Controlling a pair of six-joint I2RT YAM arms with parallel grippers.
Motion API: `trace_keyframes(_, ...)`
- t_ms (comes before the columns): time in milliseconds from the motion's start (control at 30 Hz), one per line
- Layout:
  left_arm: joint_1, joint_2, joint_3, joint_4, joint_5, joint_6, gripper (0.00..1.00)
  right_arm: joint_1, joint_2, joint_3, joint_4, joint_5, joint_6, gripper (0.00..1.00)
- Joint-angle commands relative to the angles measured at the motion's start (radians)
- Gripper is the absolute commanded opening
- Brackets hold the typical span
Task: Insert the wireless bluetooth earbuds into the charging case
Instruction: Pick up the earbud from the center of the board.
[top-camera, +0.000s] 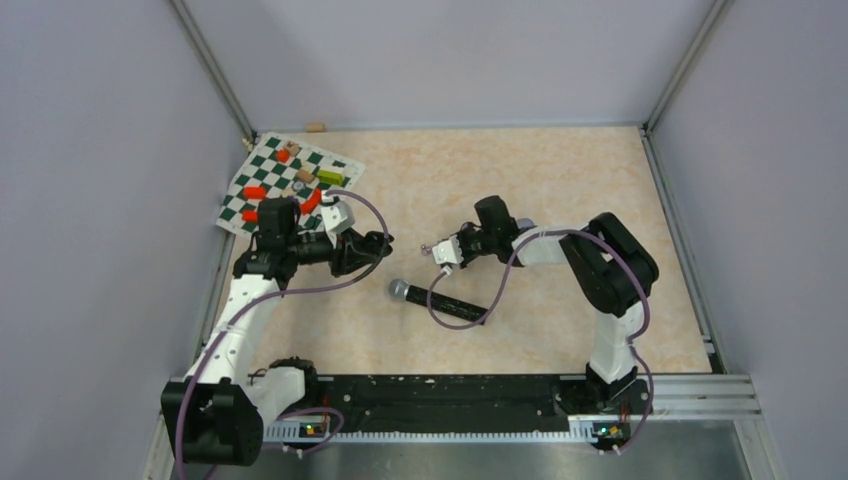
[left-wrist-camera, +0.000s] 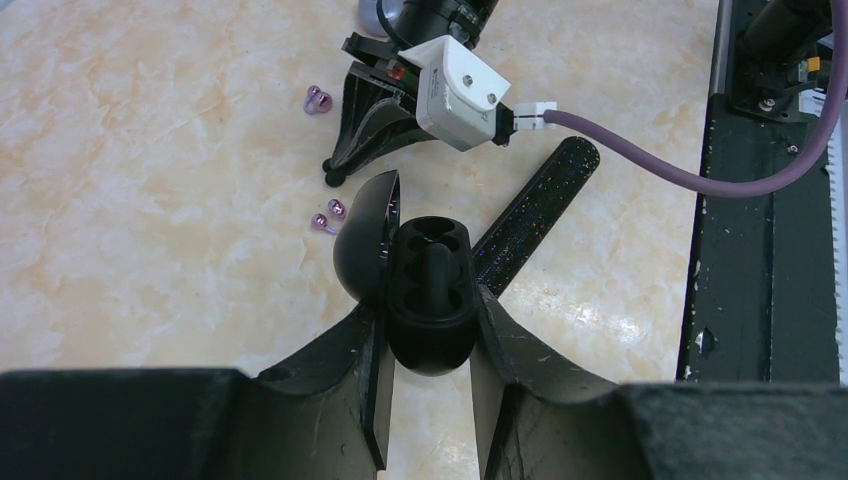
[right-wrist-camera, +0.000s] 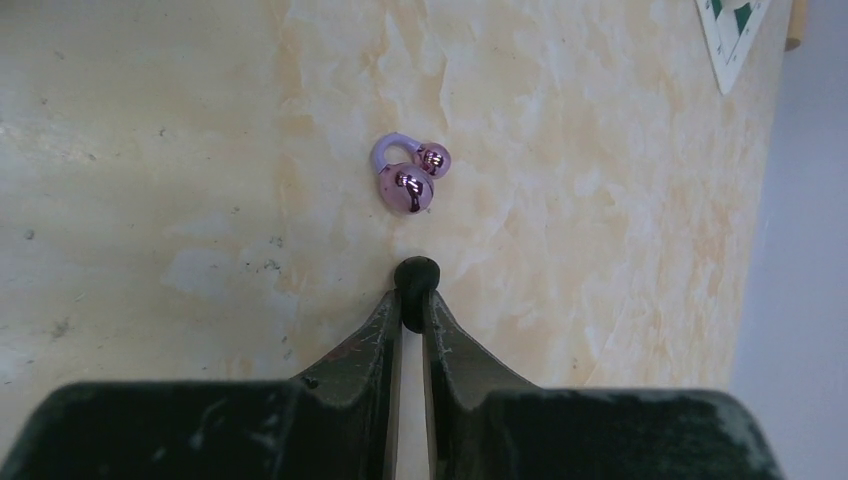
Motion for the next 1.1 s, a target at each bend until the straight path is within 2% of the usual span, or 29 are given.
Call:
trace_keyframes(0, 0.006, -0.025, -0.001, 0.041, 0.023, -0.007, 0.00, 0.016, -0.083, 0.026, -0.114, -0.033, 0.114, 0.10)
trace_keyframes(300, 0.005, -0.032, -0.003, 0.041, 0.039, -0.003, 0.00, 0.002, -0.311, 0.025, -0.189, -0.086, 0.413, 0.10)
trace_keyframes(467, 0.000, -0.040, -0.001, 0.041, 0.049, -0.004, 0.00, -0.016, -0.429, 0.088, -0.289, -0.087, 0.610, 0.10)
trace_keyframes(700, -0.084, -0.010, 0.029, 0.041, -0.017, 0.014, 0.00, -0.032, -0.575, 0.187, -0.416, -0.138, 0.819, 0.09)
trace_keyframes(767, -0.126, 0.017, 0.061, 0.023, -0.049, 0.032, 0.00, -0.033, -0.618, 0.196, -0.421, -0.150, 0.877, 0.09)
trace_keyframes(933, -0.235, 0.140, 0.244, -0.174, -0.122, 0.178, 0.00, -0.033, -0.712, 0.190, -0.391, -0.212, 1.033, 0.08)
trace_keyframes(1067, -0.275, 0.217, 0.331, -0.219, -0.077, 0.198, 0.00, -0.033, -0.783, 0.104, -0.284, -0.261, 1.142, 0.08)
